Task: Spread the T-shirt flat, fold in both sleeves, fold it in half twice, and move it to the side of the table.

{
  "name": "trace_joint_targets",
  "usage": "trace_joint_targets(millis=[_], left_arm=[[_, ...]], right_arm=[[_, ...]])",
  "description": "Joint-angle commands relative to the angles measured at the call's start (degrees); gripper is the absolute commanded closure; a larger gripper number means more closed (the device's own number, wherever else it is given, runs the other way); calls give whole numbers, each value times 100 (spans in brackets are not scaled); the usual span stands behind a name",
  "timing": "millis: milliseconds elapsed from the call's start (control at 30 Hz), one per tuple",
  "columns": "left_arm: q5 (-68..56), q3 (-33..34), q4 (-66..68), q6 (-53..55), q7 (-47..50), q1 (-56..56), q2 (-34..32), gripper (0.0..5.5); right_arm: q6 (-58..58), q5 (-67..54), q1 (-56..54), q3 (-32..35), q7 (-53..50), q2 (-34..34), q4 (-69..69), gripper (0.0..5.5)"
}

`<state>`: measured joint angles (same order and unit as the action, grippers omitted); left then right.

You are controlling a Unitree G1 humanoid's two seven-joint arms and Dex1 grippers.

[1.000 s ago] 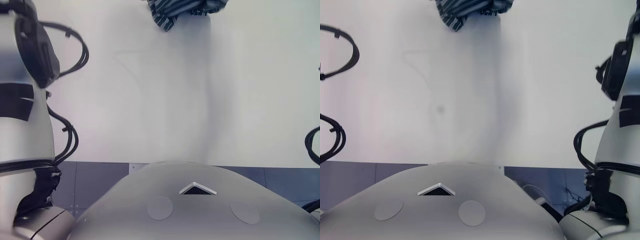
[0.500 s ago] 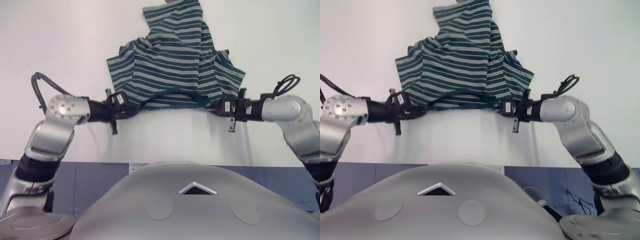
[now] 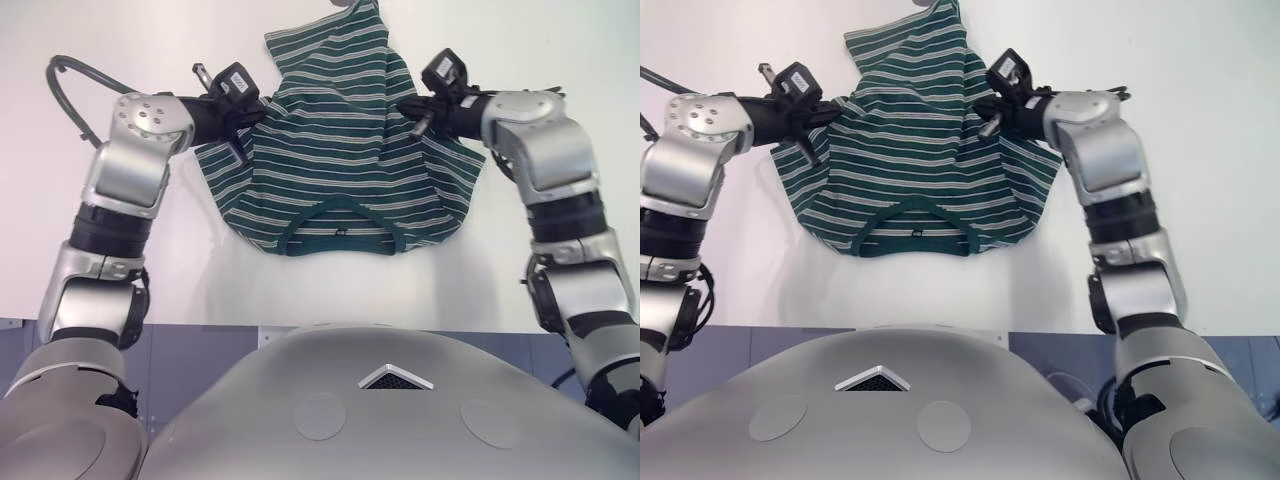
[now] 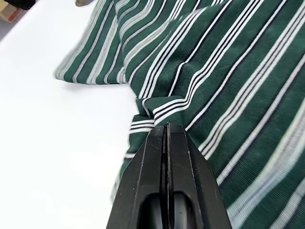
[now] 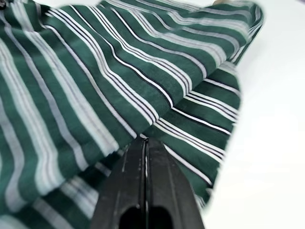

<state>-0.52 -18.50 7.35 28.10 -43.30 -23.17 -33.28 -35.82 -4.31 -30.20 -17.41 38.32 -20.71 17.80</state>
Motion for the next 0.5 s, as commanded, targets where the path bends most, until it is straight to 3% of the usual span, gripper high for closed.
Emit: trace_joint_targets(millis=[33,100,233,333,433,500], left_arm=[[409,-362,556,-463,-218,187,-146,549],[321,-144,204,-413,-346,694,-479,549],[66,423,-918,-61,-550,2003,-1242,549],[-41,658,-1382,155,-575,2386,-1469,549],[-216,812,-1499,240,-591,2264,-1386,549],[-384,882,-1635,222,-677,2178,-1322,549]], right_arm=[[997,909,-313,-720,-166,95,1860,547],[1228,1189,151,-948,172,-476,1512,547],[613,851,1293,-586,778,-1535,-614,547],[44,590,1856,-439,1106,-1989,-2038,547],[-562,-114,1988,-77,1432,-2032,-3132,547],[-742,-508,1486,425,1328,-1715,-2913,547]])
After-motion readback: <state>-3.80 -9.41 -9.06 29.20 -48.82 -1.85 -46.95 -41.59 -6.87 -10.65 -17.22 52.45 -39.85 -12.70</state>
